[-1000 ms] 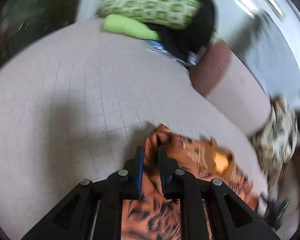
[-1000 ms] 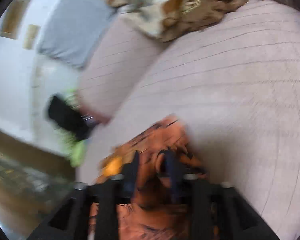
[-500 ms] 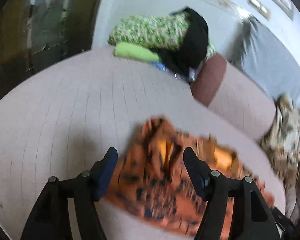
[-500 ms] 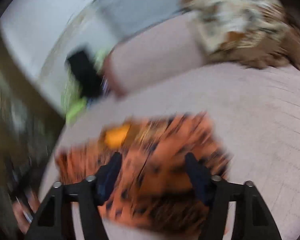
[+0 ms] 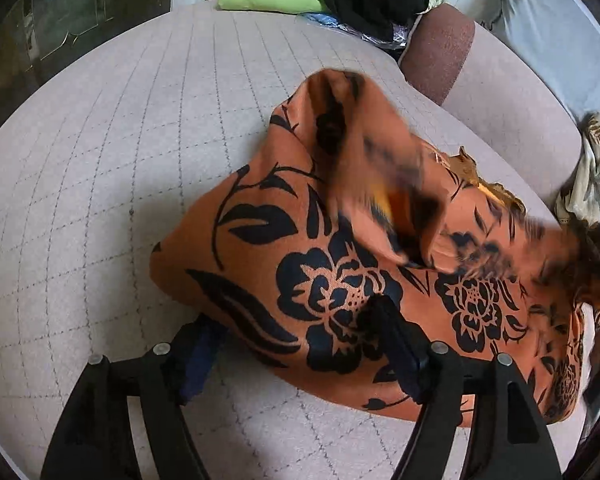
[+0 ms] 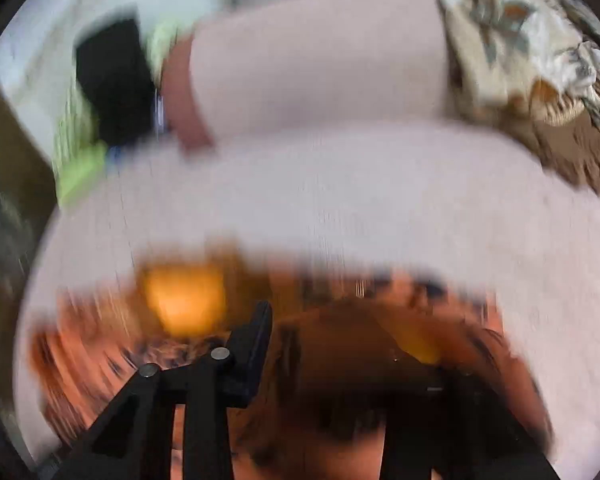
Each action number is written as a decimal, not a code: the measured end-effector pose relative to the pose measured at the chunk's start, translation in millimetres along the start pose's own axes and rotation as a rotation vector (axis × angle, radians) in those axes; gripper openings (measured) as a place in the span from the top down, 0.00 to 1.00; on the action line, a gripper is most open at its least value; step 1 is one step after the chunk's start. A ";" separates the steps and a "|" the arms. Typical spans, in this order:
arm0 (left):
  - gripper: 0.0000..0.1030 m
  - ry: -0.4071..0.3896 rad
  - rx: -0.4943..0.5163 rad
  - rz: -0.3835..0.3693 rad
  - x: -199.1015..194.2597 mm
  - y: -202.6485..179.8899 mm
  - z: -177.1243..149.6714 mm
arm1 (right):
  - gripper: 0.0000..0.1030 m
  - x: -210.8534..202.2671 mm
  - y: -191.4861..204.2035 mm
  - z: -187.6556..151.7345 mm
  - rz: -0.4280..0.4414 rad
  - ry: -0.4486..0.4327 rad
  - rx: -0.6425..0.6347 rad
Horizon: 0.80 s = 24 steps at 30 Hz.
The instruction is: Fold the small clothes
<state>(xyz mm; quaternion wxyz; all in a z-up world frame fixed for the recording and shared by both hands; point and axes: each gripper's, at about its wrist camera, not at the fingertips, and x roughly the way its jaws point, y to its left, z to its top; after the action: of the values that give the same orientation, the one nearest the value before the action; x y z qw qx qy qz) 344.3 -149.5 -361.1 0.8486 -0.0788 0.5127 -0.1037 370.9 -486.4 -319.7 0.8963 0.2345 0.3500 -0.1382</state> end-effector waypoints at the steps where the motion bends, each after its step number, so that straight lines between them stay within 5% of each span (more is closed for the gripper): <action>1: 0.27 0.003 -0.013 -0.009 0.3 1.3 1.0 | 0.61 -9.8 -0.9 8.4 0.019 -0.061 0.044; 2: 0.27 0.005 -0.029 -0.020 0.4 3.1 3.1 | 0.60 -18.4 0.9 10.0 0.035 -0.093 0.051; 5: 0.27 0.009 -0.067 -0.038 3.8 6.3 10.1 | 0.35 -41.0 15.6 -7.5 0.103 -0.111 -0.011; 7: 0.27 0.010 -0.076 -0.039 2.7 10.5 10.9 | 0.35 -47.3 31.0 -31.9 0.134 -0.026 -0.107; 9: 0.27 0.011 -0.082 -0.043 0.3 14.3 8.5 | 0.42 -42.0 51.1 -60.5 0.185 0.107 -0.210; 11: 0.27 0.007 -0.097 -0.051 -3.4 18.5 6.4 | 0.64 -32.6 73.6 -90.0 0.194 0.216 -0.319; 14: 0.27 0.000 -0.111 -0.047 -12.4 27.0 1.7 | 0.67 -4.6 112.7 -132.9 0.166 0.331 -0.471; 18: 0.27 -0.009 -0.088 -0.015 -9.4 18.1 2.4 | 0.67 34.5 158.4 -107.6 0.122 0.251 -0.508; 21: 0.27 -0.016 -0.062 0.014 -5.8 12.0 3.3 | 0.66 65.9 168.5 -48.5 0.101 0.147 -0.342; 24: 0.27 -0.015 -0.075 0.011 -5.7 14.5 5.4 | 0.66 51.2 146.7 -14.6 0.159 0.009 -0.163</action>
<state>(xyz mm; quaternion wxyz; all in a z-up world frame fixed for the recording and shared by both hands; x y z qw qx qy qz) 347.9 -133.9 -357.2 0.8495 -0.1088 0.5101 -0.0792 459.8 -358.1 -317.0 0.9190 0.1886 0.3443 -0.0367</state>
